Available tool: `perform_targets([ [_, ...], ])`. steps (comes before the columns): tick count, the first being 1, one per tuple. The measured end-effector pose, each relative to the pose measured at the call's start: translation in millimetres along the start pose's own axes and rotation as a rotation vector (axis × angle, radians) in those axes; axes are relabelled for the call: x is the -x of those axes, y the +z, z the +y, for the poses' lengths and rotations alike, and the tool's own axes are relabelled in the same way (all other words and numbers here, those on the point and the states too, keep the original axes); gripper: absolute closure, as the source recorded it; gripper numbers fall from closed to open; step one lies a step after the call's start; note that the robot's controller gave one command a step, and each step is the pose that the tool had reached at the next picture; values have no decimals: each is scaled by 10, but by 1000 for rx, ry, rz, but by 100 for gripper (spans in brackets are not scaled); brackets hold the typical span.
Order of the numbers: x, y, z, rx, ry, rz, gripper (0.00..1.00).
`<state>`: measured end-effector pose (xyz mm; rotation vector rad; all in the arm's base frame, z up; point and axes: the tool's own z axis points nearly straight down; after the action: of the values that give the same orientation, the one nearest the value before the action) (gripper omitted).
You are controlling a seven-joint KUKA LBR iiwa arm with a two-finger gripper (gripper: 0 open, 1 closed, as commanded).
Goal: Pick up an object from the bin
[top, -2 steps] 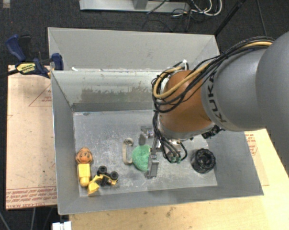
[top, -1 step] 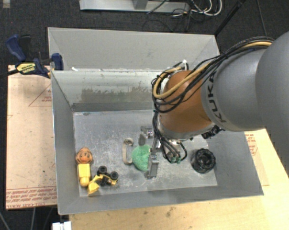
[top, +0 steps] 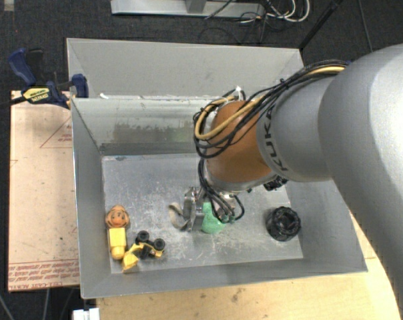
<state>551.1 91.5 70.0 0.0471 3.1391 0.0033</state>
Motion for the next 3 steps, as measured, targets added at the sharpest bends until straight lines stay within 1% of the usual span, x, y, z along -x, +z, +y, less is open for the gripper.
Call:
perform_targets([
  [1, 0, 0, 0, 0, 0, 0, 100],
  [2, -92, -123, 11, -1, 1, 3, 100],
  [3, 85, -415, -115, -1, -13, 2, 100],
])
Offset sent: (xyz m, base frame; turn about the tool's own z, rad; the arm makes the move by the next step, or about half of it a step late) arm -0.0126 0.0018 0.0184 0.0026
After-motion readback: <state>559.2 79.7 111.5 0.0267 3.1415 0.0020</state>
